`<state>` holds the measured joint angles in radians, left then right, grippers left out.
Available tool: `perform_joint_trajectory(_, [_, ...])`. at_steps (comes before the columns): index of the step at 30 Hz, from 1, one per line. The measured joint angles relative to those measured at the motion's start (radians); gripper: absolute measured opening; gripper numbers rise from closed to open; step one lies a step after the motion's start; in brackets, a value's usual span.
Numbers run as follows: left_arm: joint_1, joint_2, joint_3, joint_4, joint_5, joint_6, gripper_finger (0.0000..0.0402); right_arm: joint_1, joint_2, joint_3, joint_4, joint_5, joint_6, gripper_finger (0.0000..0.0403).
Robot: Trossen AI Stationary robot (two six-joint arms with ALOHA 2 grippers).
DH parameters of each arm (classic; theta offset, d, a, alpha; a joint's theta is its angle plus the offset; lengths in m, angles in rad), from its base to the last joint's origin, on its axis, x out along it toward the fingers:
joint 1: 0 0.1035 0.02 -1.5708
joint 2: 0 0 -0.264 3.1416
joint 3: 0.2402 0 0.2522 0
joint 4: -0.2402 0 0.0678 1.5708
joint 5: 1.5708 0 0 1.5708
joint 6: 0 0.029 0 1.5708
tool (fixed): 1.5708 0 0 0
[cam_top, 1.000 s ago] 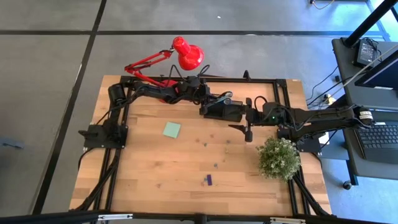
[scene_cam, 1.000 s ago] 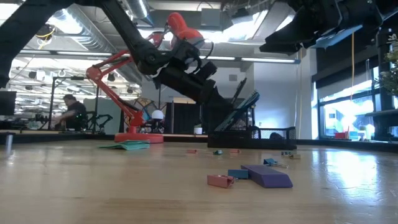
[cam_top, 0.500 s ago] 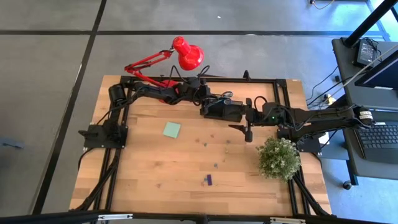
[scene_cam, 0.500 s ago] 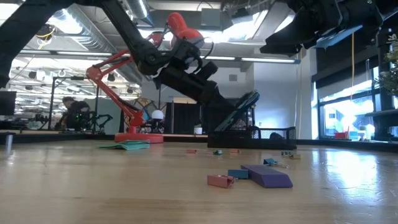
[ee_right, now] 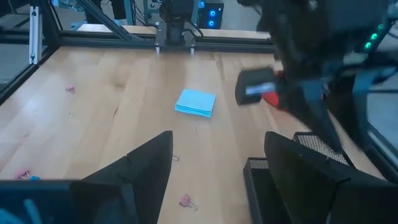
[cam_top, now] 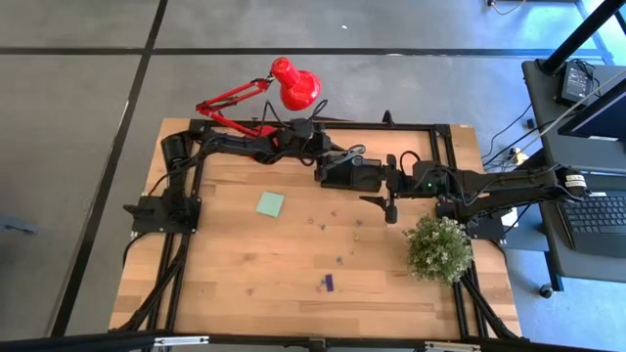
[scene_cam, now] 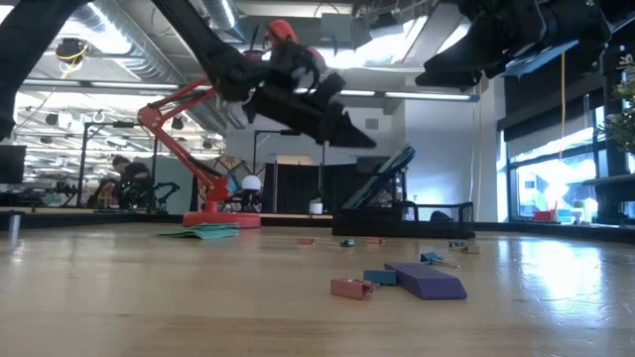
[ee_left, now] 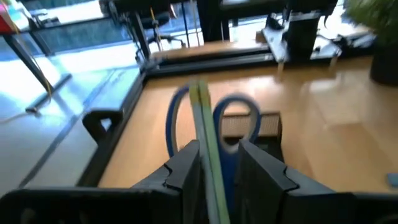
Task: Pick and place office supplies into organizer
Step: Put the blue sticky notes into the black desk organizer
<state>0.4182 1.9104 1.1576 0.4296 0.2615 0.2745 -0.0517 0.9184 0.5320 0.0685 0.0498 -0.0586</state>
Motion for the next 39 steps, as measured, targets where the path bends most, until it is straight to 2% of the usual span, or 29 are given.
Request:
perform_joint_trajectory(6, [-0.049,-0.112,0.001,-0.084,0.001,0.013,0.01,0.0,0.0,0.0,-0.056,0.0,0.058,0.0255])
perform_joint_trajectory(11, [-0.119,-0.217,0.003,-0.293,0.001,0.023,0.01,0.0,0.0,0.0,-0.106,0.0,0.077,0.0255])
perform_joint_trajectory(16, [-0.2,-0.276,0.002,-0.537,-0.002,-0.095,0.01,0.0,0.001,0.0,-0.106,0.0,0.079,0.0255])
perform_joint_trajectory(19, [-0.247,-0.279,0.002,-0.614,-0.007,-0.193,0.01,0.0,0.001,0.0,-0.108,0.0,0.08,0.0255])
perform_joint_trajectory(22, [-0.304,-0.278,0.002,-0.689,-0.036,-0.217,0.01,0.01,0.005,0.0,-0.108,0.0,0.074,0.0255])
perform_joint_trajectory(27, [-0.412,-0.275,-0.024,-0.721,-0.18,-0.213,0.01,0.041,0.034,0.0,-0.099,-0.001,0.029,0.0255])
perform_joint_trajectory(30, [-0.464,-0.275,-0.024,-0.71,-0.19,-0.264,0.01,0.049,0.055,0.0,-0.088,-0.001,0.029,0.0255])
perform_joint_trajectory(39, [-0.566,-0.275,-0.024,-0.735,-0.258,-0.232,0.01,0.093,0.138,0.0,-0.047,-0.001,0.027,0.0255])
